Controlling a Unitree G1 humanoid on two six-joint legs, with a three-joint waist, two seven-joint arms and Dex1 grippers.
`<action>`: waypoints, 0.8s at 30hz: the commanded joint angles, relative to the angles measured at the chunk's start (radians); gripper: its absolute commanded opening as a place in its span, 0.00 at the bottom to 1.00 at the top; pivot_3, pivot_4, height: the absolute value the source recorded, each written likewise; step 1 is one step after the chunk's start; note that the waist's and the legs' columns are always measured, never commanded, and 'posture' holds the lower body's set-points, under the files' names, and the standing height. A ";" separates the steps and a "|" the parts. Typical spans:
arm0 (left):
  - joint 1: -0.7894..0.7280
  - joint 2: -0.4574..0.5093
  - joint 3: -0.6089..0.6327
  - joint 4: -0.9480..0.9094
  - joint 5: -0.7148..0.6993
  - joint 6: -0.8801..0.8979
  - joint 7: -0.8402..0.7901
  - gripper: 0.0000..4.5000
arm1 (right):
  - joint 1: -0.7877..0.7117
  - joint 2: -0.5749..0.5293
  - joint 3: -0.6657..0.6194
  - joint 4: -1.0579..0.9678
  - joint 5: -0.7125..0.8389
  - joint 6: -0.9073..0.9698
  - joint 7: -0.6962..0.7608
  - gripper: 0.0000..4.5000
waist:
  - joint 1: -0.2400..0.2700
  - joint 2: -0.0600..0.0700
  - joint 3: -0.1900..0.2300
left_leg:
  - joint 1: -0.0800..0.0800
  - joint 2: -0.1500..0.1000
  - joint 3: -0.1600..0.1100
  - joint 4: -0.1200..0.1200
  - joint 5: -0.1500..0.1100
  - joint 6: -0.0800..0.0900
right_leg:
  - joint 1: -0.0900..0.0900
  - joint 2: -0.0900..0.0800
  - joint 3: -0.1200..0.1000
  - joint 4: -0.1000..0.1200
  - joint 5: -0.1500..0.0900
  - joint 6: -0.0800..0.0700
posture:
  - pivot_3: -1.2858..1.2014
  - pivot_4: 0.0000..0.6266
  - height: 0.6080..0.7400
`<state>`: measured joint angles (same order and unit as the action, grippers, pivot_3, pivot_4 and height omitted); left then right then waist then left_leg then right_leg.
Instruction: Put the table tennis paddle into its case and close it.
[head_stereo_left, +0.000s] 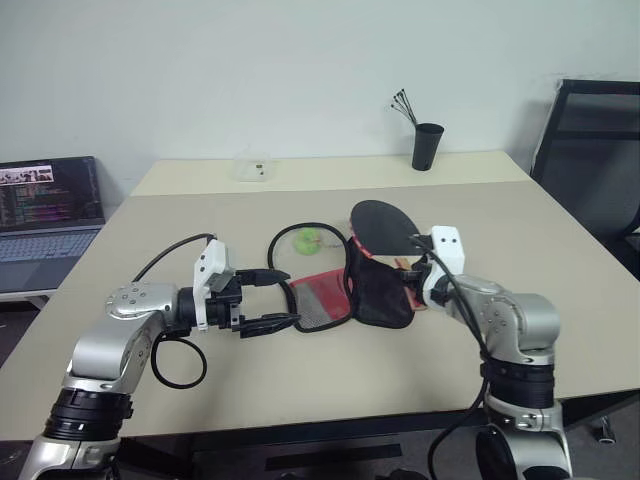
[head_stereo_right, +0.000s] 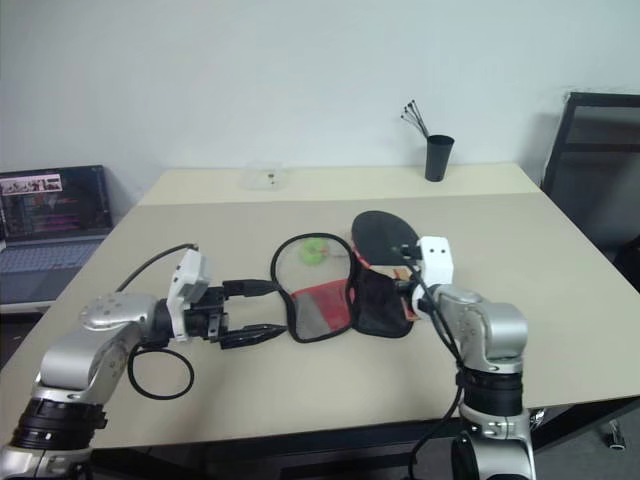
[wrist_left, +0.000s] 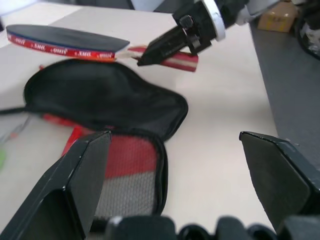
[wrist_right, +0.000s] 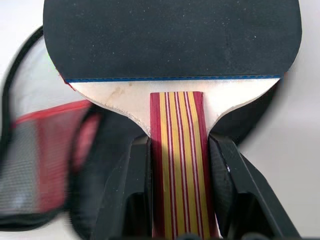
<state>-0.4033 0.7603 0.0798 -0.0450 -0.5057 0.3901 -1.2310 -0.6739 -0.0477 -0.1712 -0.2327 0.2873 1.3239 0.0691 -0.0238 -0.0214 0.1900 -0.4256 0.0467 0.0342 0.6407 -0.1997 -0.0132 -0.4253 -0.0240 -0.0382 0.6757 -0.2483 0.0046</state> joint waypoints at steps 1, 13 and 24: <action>-0.005 0.013 0.030 -0.035 -0.008 -0.012 0.014 1.00 | 0.006 0.020 0.005 -0.015 -0.017 -0.055 -0.032 0.25 | 0.001 0.000 0.000 | -0.001 0.000 0.000 0.000 0.000 0.000 | 0.000 0.000 0.000 -0.001 0.000 0.000 | 0.52 0.24 1.00; 0.005 0.009 0.020 -0.069 -0.012 -0.005 0.042 1.00 | -0.014 0.074 0.035 0.181 -0.066 -0.214 -0.089 0.25 | -0.005 0.000 0.000 | -0.001 0.000 0.000 -0.001 0.000 0.000 | -0.001 0.002 0.000 -0.002 0.000 0.000 | 0.52 0.24 1.00; -0.010 0.001 0.007 -0.064 -0.010 -0.003 0.047 1.00 | -0.039 0.080 0.028 0.260 -0.078 -0.268 -0.118 0.25 | -0.006 0.000 0.000 | -0.001 0.001 0.000 -0.001 0.000 0.000 | -0.001 0.002 0.000 -0.002 0.000 0.000 | 0.52 0.24 1.00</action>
<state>-0.3970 0.7590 0.0796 -0.0766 -0.5063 0.3896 -1.1883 -0.6822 0.0311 -0.1377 0.0437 0.2104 1.0896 -0.0465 -0.0294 -0.0216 0.1900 -0.4265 0.0475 0.0344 0.6395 -0.2000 -0.0135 -0.4262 -0.0222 -0.0378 0.6737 -0.2481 0.0043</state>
